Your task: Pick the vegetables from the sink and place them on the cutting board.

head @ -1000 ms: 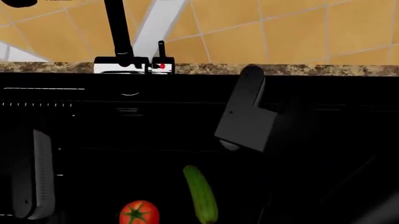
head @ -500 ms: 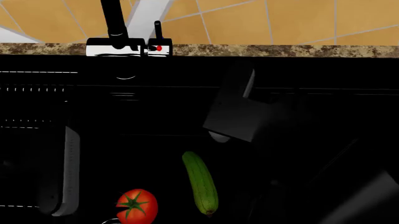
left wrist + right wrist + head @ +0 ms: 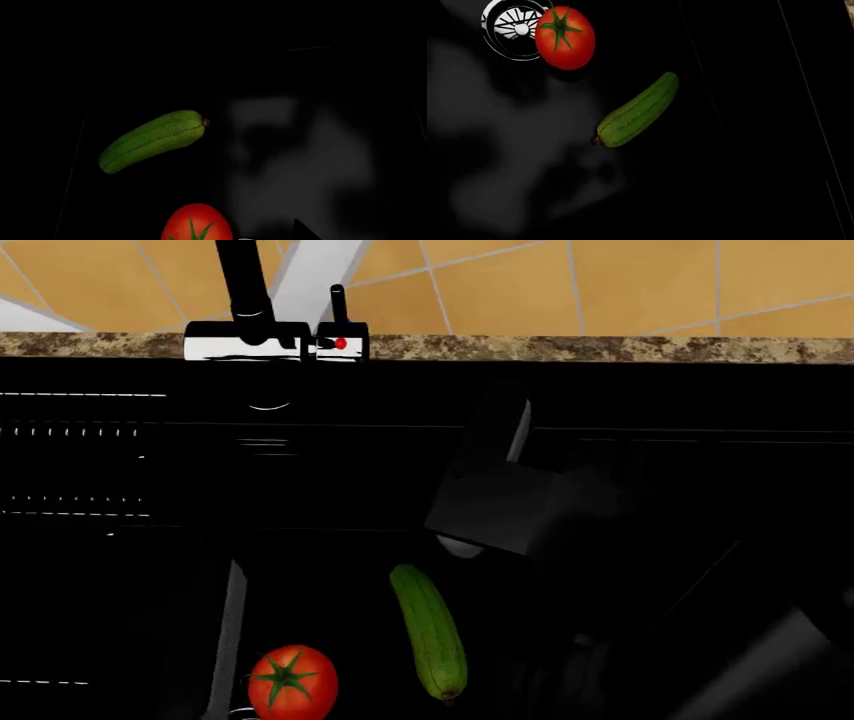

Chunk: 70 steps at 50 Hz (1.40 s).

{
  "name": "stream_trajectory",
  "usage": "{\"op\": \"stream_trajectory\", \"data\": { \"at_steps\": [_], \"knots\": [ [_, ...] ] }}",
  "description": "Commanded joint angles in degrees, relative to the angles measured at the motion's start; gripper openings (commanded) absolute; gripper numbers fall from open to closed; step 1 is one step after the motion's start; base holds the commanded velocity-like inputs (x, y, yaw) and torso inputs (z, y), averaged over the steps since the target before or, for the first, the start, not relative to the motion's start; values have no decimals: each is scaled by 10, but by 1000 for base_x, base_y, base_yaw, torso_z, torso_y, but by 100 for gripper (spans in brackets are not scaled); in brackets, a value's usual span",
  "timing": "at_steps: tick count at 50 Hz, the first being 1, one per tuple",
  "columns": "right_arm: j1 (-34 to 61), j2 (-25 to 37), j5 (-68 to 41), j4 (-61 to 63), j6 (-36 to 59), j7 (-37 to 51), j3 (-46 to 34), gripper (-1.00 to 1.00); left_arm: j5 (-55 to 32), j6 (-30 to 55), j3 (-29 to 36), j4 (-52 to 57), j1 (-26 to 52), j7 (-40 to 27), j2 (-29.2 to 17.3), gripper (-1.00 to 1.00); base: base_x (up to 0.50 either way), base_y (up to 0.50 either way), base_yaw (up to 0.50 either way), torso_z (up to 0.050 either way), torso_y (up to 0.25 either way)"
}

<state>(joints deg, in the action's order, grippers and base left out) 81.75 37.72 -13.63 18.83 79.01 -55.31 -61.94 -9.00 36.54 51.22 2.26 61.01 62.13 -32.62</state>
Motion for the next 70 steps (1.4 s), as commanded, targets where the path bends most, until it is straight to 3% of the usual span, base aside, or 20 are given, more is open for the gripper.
{"op": "stream_trajectory", "data": {
  "at_steps": [1,20,70],
  "knots": [
    [-3,-2,-3,1,-9,2,-2,100,34,-5,41,-49,14,-3,30,100,31,0,0,0,0],
    [-26,-4,-8,-3,-22,14,7,100,70,-61,94,-172,16,-5,79,100,32,0,4,0,0],
    [-57,3,-19,-1,-36,34,13,100,133,-184,144,-355,19,-82,155,100,33,0,4,0,0]
  ]
}}
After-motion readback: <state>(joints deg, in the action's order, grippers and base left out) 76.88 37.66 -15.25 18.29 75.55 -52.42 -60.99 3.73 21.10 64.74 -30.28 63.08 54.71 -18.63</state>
